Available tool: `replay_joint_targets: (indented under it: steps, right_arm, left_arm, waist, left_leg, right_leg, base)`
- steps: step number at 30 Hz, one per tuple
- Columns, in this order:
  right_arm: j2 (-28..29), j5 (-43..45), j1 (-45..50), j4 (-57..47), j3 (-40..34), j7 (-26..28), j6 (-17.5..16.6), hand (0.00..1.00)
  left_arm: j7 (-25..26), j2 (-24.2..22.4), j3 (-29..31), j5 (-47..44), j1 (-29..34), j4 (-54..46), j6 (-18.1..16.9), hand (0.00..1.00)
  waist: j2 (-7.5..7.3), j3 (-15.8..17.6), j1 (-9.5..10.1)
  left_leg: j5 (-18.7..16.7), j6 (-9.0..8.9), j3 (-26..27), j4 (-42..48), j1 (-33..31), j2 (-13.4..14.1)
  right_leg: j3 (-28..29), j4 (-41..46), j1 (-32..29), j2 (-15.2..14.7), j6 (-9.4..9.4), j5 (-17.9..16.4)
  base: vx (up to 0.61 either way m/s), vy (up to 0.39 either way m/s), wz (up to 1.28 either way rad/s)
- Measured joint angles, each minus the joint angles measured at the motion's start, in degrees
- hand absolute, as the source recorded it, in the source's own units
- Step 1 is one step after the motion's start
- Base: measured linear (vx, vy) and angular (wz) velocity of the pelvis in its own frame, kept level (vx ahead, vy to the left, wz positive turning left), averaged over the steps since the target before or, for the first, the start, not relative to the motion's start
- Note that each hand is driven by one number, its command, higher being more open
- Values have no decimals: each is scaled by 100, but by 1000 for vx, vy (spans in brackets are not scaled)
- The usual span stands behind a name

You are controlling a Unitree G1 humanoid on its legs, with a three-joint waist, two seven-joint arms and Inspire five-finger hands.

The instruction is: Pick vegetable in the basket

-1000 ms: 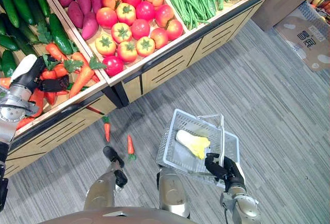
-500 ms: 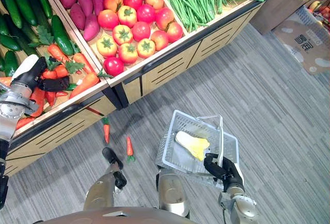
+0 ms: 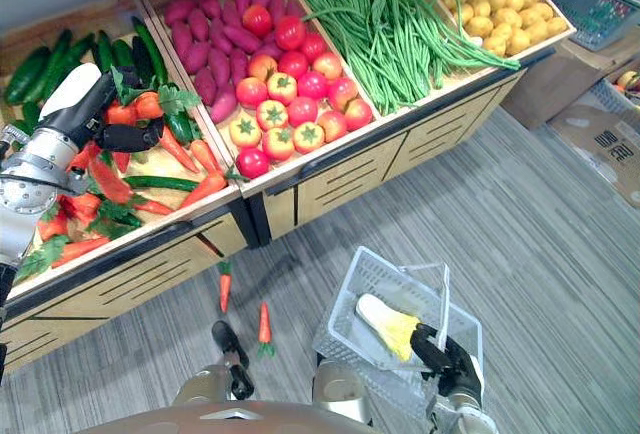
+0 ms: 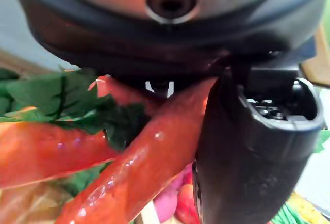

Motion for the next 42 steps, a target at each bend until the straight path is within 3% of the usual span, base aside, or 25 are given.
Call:
replay_joint_targets:
  steps: [14,21,26,30,35,42]
  right_arm:
    - [-134,27,-98,116,-1947,-164,294,0]
    - [-1322,59,-417,-391,-2396,-229,377,0]
    - [-2132,56,-796,-461,-2423,-349,377,0]
    - [-2390,44,-914,-916,-2384,-391,378,0]
    - [-2623,-18,-940,-1900,-1803,-312,376,0]
    - [-3300,-74,-949,-2886,-792,160,371,0]
  left_arm:
    - [-118,1,200,-187,290,-72,-48,0]
    - [-152,15,371,-202,569,-412,-46,0]
    - [-211,37,379,-203,807,-486,-45,0]
    - [-218,37,379,-219,872,-486,-43,0]
    - [-216,36,378,-438,873,-535,-42,0]
    - [-215,-42,378,-485,899,-1318,-89,0]
  waist:
    - [-211,-545,-49]
    - [-194,-754,-254]
    - [-189,-788,-329]
    - [-185,-804,-380]
    - [-188,-838,-519]
    - [-167,-866,-504]
  left_leg:
    - [-11,-3,-66,2,102,-76]
    - [-125,-3,-64,0,134,-179]
    - [-131,-13,-64,0,178,-189]
    - [-132,-13,-57,2,193,-192]
    - [-132,-14,-44,4,209,-195]
    - [-89,42,-28,2,214,-196]
  right_leg:
    - [-31,-94,148,-48,25,24]
    - [18,-109,145,-145,79,58]
    - [94,-108,145,-153,98,74]
    - [130,-109,141,-153,111,106]
    - [169,-110,130,-155,115,129]
    - [216,-123,123,-154,147,168]
  base:
    - [12,3,2]
    - [2,38,-3]
    - [-17,28,-7]
    - [10,22,-5]
    - [12,13,-4]
    - [5,10,-3]
